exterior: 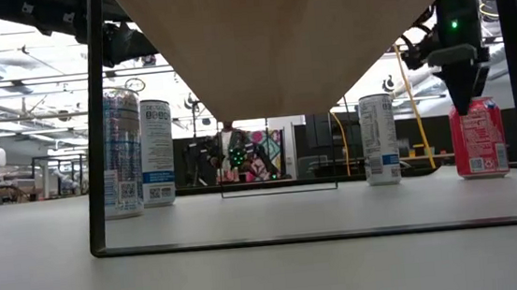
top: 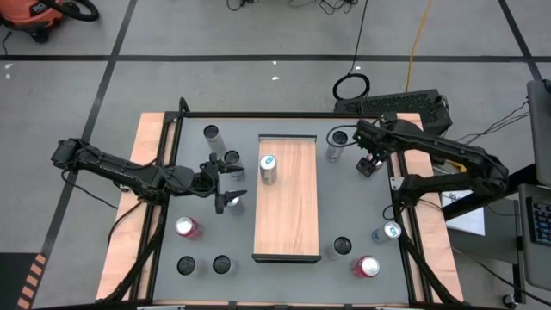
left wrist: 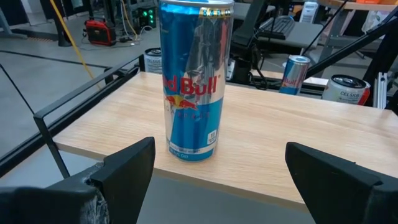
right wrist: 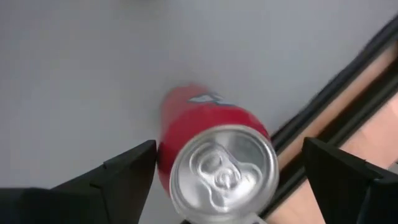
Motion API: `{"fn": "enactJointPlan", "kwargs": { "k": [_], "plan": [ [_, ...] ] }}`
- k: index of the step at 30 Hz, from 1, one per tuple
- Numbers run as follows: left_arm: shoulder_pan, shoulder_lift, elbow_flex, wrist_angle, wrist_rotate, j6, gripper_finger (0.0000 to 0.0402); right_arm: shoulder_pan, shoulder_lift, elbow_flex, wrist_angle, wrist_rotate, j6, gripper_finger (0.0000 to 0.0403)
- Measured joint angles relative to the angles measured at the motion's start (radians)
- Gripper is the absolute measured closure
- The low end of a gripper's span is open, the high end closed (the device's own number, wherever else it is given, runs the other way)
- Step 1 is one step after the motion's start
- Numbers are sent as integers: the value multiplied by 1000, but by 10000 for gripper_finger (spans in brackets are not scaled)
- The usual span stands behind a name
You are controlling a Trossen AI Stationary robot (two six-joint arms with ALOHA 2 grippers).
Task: Place canned beverage on shelf
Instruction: Put the top right orange soda can on the shelf aligned with the other blue soda can
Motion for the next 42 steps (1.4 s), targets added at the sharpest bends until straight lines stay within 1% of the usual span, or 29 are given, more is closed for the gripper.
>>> {"fn": "enactJointPlan", "kwargs": {
  "k": [4,8,15,17,20,23,28,30,33,39,42],
  "plan": [
    [0,0,0,13,0,0,41,-25,0,-37,47,-62,-20,65],
    [0,0,0,29,0,-1,41,-47,4,-67,55,-70,-17,83],
    [0,0,0,28,0,0,41,-58,3,-92,68,-71,-23,154],
    [0,0,0,29,0,0,41,-58,3,-91,74,-71,-23,168],
    [0,0,0,28,0,0,41,-58,3,-91,75,-90,-27,172],
    [0,0,0,28,0,0,41,-58,4,-81,65,-115,-29,166],
    [0,0,0,28,0,0,41,-53,1,-13,12,-250,-3,165],
    [0,0,0,28,0,0,41,-35,-6,16,0,-307,6,168],
    [0,0,0,28,0,1,41,12,-27,65,-23,-351,21,169],
    [0,0,0,60,-21,3,41,116,-61,237,-129,-356,83,169],
    [0,0,0,96,-28,17,41,171,-82,328,-139,-351,109,169]
  ]
}}
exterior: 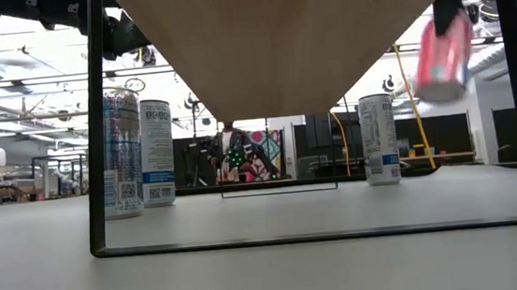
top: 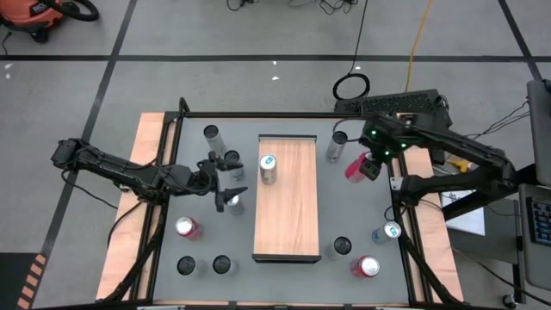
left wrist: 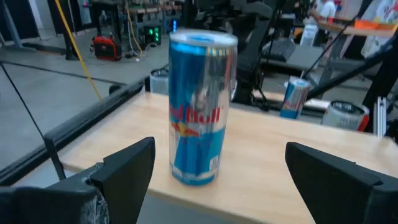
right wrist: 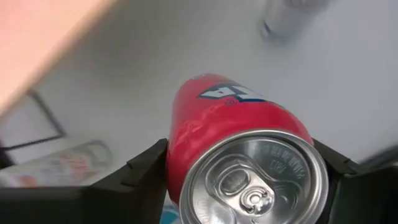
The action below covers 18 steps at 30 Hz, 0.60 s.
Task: Place canned beverage on shelf
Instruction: Put the top right orange soda can on the shelf aligned with the other blue soda can
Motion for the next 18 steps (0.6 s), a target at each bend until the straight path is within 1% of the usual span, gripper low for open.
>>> {"fn": "enactJointPlan", "kwargs": {
  "k": [4,7,13,18],
  "plan": [
    [0,0,0,39,-7,20,41,71,-28,111,6,30,23,169],
    [0,0,0,57,-39,46,41,121,-52,165,38,57,25,168],
    [3,0,0,116,-75,122,41,196,-81,184,260,54,-37,168],
    [15,0,0,205,-76,184,41,260,-64,184,443,55,-123,168]
  ]
}}
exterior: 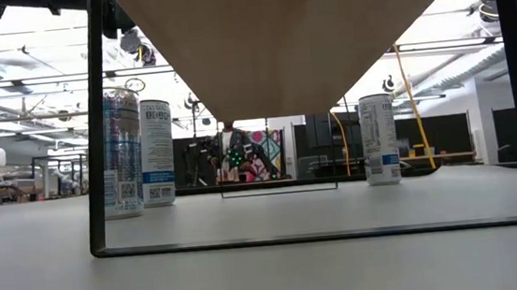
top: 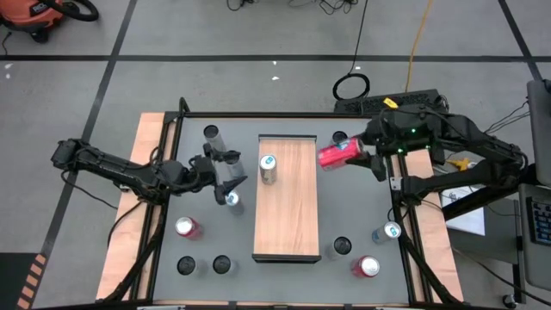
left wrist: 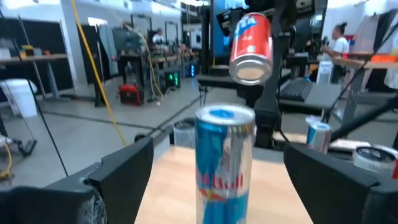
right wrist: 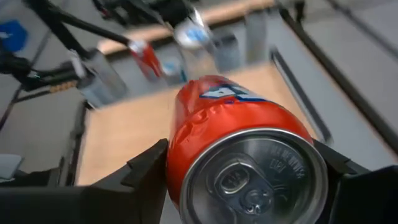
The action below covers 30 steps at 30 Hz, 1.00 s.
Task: Place canned beverage on shelf
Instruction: Put the top right orange soda can on the shelf aligned with the other blue soda can
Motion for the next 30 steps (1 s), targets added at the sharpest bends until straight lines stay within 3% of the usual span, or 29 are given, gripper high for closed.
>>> {"fn": "enactJointPlan", "kwargs": {
  "k": [11,18,30],
  "plan": [
    [17,0,44,127,27,118,41,87,139,0,411,187,-336,168],
    [39,0,103,127,121,171,41,89,261,0,553,151,-517,168],
    [40,0,113,152,137,246,41,89,347,0,690,149,-644,169]
  ]
}}
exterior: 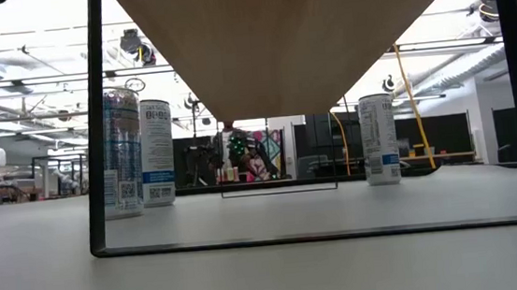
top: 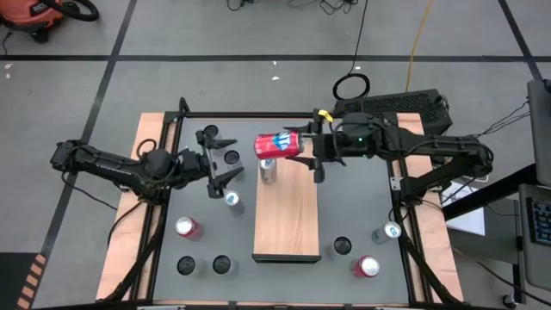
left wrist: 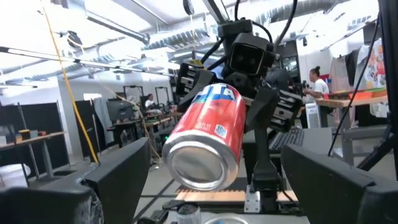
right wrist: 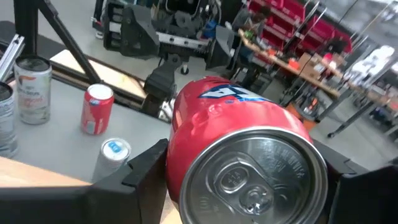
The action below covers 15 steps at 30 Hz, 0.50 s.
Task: Place canned beverage on shelf
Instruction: Put the top right orange soda can on the shelf aligned with the other blue soda can
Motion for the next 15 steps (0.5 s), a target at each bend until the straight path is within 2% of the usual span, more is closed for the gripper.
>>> {"fn": "enactJointPlan", "kwargs": {
  "k": [9,11,15],
  "plan": [
    [8,0,43,5,-36,51,41,-1,2,0,36,-1,-65,168],
    [21,0,76,-64,-35,42,41,-1,10,0,44,-1,-71,167],
    [61,2,180,-302,-32,-13,41,-1,25,0,45,-1,-87,167]
  ]
}}
